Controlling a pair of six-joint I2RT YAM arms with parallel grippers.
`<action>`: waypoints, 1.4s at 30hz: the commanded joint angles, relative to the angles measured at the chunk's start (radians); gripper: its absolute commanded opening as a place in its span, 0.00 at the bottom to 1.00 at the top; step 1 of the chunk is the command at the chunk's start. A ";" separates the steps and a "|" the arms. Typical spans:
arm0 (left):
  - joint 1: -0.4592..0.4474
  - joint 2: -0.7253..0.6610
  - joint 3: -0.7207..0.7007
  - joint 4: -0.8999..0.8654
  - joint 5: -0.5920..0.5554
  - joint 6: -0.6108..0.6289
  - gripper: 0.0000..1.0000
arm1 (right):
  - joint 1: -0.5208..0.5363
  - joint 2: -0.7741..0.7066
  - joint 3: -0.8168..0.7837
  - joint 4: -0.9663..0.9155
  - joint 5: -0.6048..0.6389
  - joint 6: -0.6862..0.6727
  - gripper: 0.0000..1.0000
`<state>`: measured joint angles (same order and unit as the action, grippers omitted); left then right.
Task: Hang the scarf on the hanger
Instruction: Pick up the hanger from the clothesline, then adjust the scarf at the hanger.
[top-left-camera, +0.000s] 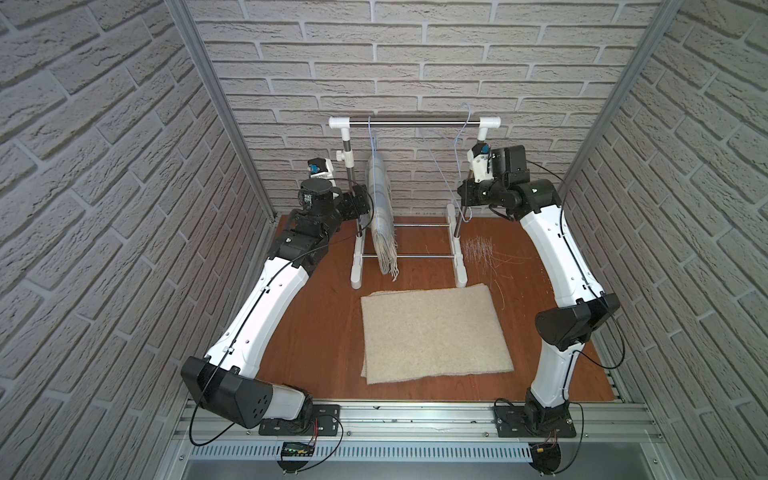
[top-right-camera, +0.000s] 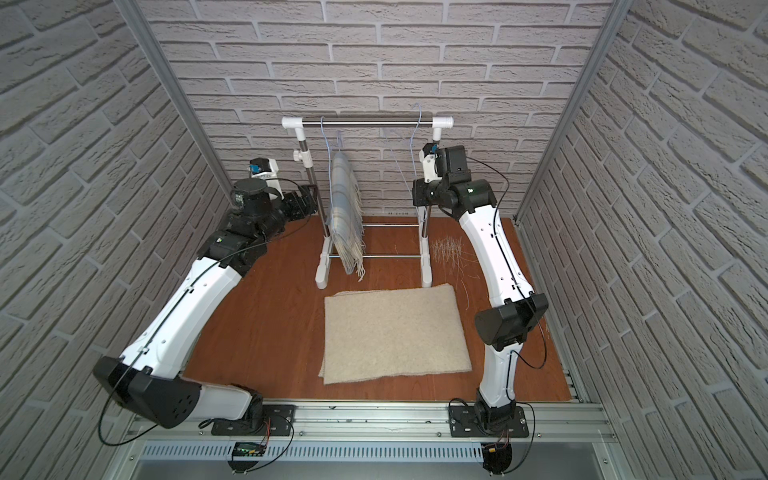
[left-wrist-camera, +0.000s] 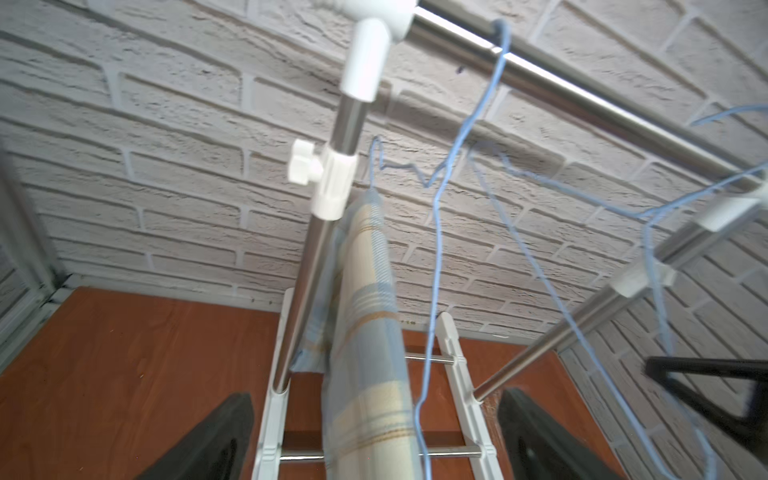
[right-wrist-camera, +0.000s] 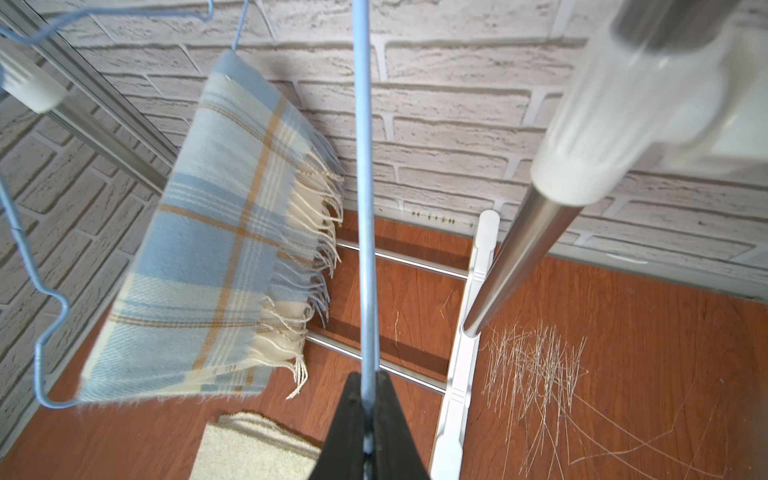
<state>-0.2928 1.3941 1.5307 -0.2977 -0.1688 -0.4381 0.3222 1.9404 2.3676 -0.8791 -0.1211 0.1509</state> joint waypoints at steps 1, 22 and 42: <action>0.039 0.022 -0.062 0.008 -0.105 -0.055 0.97 | -0.002 -0.032 0.056 0.077 -0.015 0.013 0.03; -0.178 0.501 0.192 0.138 0.111 -0.089 0.97 | 0.002 -0.162 -0.042 0.096 -0.047 -0.002 0.03; -0.094 0.041 -0.119 0.042 0.041 -0.102 0.98 | 0.003 -0.119 0.099 0.119 0.039 -0.054 0.04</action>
<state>-0.3790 1.4841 1.4040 -0.2424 -0.1303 -0.5438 0.3244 1.8317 2.3924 -0.9096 -0.1291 0.1307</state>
